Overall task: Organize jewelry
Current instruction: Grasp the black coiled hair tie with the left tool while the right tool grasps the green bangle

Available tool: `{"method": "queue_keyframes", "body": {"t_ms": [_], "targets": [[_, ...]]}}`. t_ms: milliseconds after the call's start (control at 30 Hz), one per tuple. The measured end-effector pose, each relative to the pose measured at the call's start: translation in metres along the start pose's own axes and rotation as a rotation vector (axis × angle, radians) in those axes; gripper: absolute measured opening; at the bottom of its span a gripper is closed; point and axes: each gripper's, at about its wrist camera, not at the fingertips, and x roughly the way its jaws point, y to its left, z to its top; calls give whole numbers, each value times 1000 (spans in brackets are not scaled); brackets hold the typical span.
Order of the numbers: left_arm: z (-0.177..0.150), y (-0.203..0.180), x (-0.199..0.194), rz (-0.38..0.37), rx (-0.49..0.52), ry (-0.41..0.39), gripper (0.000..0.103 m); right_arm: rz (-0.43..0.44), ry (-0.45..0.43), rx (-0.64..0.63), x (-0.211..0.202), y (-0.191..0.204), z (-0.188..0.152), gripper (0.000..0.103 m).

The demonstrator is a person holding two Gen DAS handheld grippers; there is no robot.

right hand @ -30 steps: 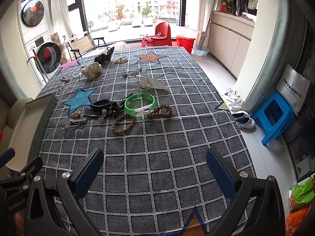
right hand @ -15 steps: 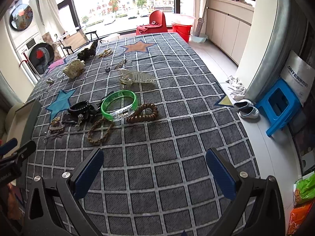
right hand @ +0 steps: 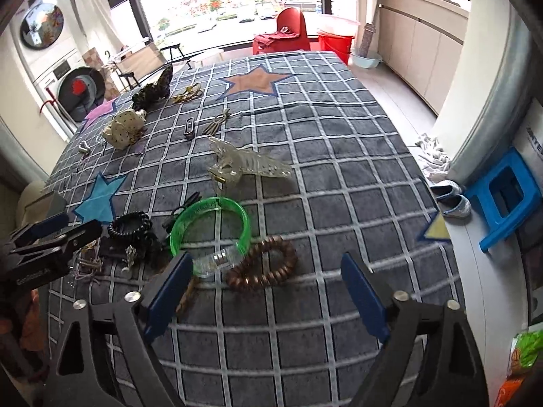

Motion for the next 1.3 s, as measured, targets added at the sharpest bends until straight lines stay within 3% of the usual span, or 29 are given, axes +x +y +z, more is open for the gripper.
{"method": "queue_keyframes", "body": {"t_ms": [167,500,600,667,733,800,867,1033,1300], "targets": [[9,-1,22,-9,87,39,70,6,67,-39,29,3,14,68],[16,-18,45,-49,214,101,69,-14,149,-173,65,26,20,66],[17,-22,45,-53,226,102,61,-23,148,-198,66,33,20,61],[16,-26,44,-50,248,101,50,-18,147,-209,66,37,19,49],[15,-31,42,-62,268,99,27,-14,143,-218,64,40,18,36],[13,-34,41,-62,277,99,14,-16,143,-213,63,41,19,24],[12,-33,39,-73,265,99,12,-11,142,-203,63,40,18,8],[11,-21,27,-126,169,76,12,-2,108,-166,52,33,17,8],[3,-7,-21,-134,102,-16,12,35,65,-125,18,31,17,8]]}}
